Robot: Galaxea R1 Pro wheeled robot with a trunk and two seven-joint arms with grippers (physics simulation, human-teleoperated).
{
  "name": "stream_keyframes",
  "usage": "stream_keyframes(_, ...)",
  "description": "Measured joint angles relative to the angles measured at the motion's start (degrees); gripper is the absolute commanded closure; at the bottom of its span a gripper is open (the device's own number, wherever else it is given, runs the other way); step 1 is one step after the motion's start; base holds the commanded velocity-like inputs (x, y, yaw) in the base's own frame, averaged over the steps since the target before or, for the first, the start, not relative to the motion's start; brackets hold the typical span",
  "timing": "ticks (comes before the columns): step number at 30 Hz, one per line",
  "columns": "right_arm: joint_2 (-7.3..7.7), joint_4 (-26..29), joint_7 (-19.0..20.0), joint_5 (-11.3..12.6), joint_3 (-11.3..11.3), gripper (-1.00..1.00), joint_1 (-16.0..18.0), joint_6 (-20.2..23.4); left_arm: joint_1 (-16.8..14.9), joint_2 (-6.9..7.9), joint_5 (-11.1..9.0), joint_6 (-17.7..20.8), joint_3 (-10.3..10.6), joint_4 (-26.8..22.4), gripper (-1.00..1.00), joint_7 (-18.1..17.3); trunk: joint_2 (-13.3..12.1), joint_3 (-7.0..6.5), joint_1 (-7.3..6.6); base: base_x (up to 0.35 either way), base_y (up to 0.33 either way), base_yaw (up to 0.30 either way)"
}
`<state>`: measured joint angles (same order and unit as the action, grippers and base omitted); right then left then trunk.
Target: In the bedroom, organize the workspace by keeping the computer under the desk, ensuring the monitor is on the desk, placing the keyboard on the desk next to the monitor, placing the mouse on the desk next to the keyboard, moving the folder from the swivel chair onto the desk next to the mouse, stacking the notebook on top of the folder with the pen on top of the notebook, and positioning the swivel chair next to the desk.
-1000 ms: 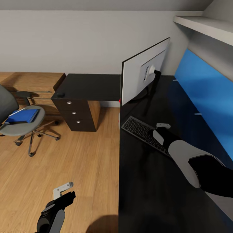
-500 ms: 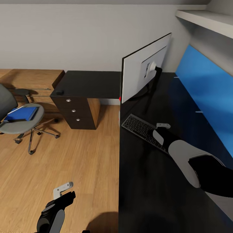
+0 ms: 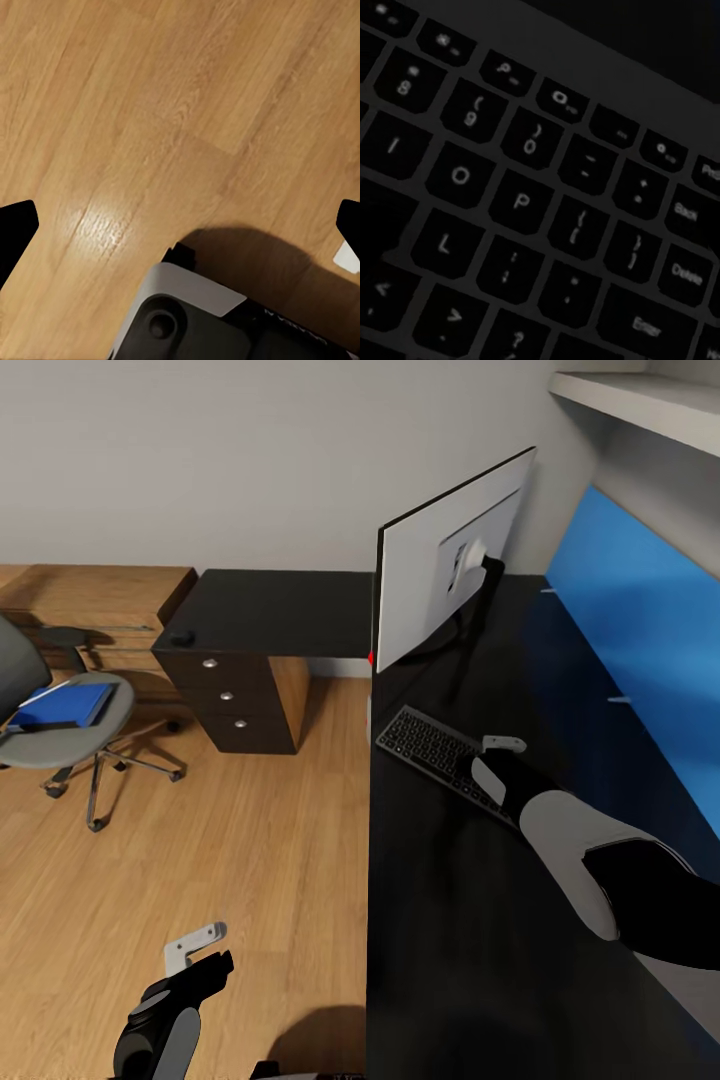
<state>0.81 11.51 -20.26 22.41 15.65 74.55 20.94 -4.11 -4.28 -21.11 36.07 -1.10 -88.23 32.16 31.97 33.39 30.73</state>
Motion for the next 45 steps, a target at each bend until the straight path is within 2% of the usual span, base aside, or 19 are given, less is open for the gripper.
stream_keyframes(16, 0.03, 0.4, 0.1, -0.7, 0.1, -1.0, 0.0, 0.0, 0.0, 0.01, 0.0, -0.1, 0.0, 0.0, -1.0, 0.1, 0.0, 0.13, 0.02, -0.013, 0.0, 0.0)
stream_keyframes(26, -0.19, 1.2, 0.1, -0.4, 0.2, -1.0, -0.6, 0.0, 0.0, 0.0, 0.1, -0.1, 0.0, 0.0, -1.0, -0.1, 0.0, 0.13, 0.02, -0.23, 0.0, 0.0)
stream_keyframes(45, -0.32, -0.8, 0.1, -0.6, 0.2, -1.0, -0.7, 0.0, 0.0, 0.06, 0.0, -0.1, 0.0, 0.0, -1.0, -0.2, 0.0, 0.13, 0.03, -0.226, 0.0, 0.0)
